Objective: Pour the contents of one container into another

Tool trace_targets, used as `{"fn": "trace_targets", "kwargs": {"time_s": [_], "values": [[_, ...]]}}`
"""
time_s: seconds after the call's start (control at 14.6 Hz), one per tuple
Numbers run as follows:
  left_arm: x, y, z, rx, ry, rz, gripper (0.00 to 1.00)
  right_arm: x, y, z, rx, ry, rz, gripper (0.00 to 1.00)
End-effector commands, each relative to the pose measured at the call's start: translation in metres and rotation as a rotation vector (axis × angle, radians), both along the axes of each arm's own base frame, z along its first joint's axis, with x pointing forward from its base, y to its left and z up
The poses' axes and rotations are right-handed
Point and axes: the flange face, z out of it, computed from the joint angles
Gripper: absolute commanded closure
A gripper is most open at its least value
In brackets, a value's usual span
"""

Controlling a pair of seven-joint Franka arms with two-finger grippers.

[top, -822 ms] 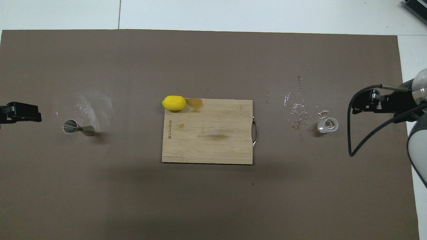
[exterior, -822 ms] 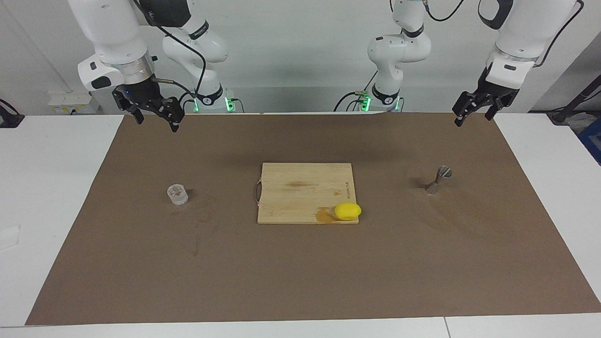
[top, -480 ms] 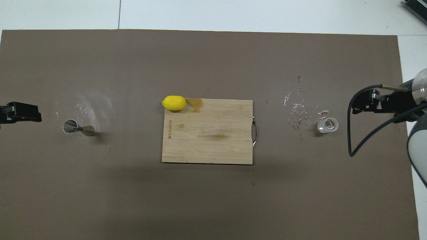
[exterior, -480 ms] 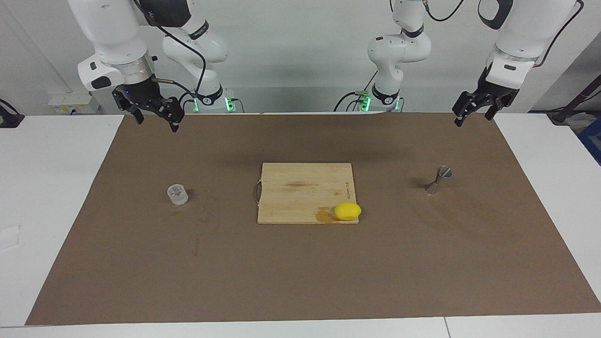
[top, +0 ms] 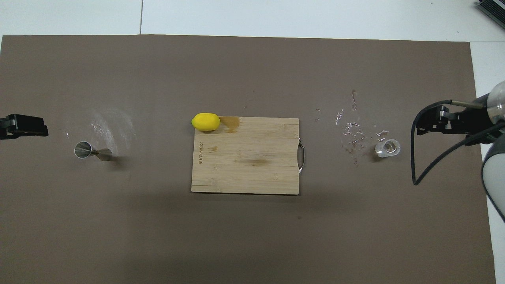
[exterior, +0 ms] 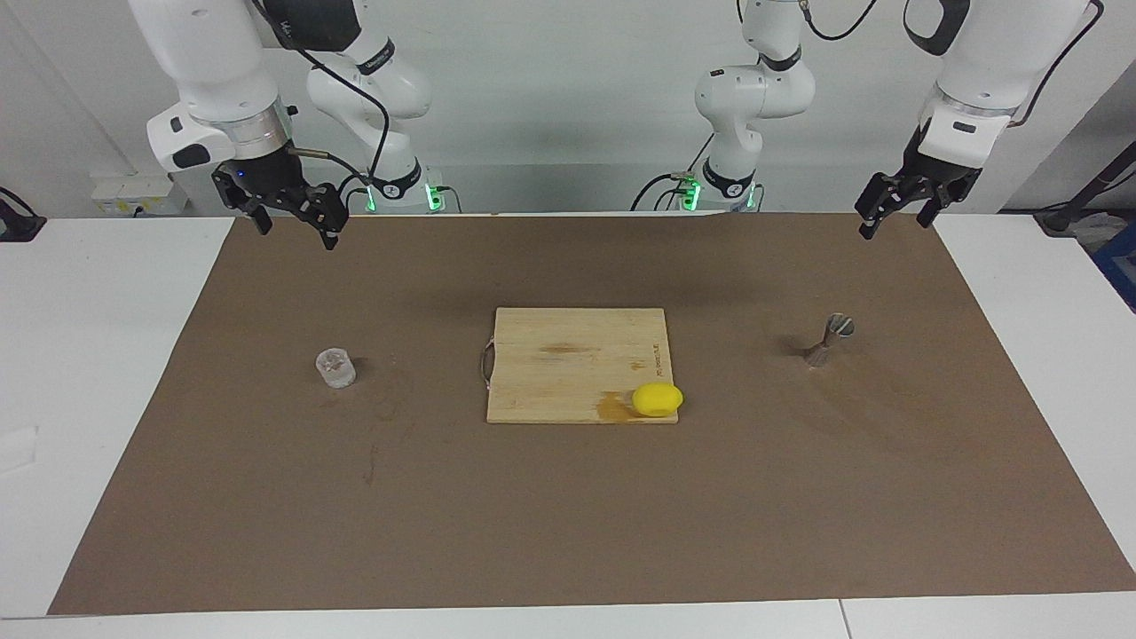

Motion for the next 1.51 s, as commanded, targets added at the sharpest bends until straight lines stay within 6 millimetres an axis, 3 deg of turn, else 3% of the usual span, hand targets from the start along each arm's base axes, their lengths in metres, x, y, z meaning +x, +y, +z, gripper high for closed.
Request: {"fn": "trace_targets", "kwargs": {"time_s": [0.0, 0.27, 0.48, 0.75, 1.1, 1.44], "values": [[0.005, 0.000, -0.011, 0.015, -0.056, -0.017, 0.00, -0.005, -0.003, 0.001, 0.006, 0.001, 0.021, 0.00], [0.024, -0.005, -0.031, 0.010, -0.126, -0.026, 0.00, -0.005, -0.003, 0.001, 0.006, 0.001, 0.021, 0.00], [0.046, -0.007, -0.061, 0.007, -0.175, -0.034, 0.00, -0.005, -0.003, 0.001, 0.006, 0.001, 0.021, 0.00], [0.040, 0.000, -0.092, 0.006, -0.227, -0.031, 0.00, -0.005, -0.003, 0.001, 0.006, 0.001, 0.021, 0.00], [0.043, 0.007, -0.088, 0.006, -0.263, -0.016, 0.00, -0.005, -0.003, 0.001, 0.006, 0.001, 0.021, 0.00], [0.036, 0.019, -0.094, -0.002, -0.182, 0.055, 0.00, -0.005, -0.003, 0.001, 0.006, 0.001, 0.021, 0.00]]}}
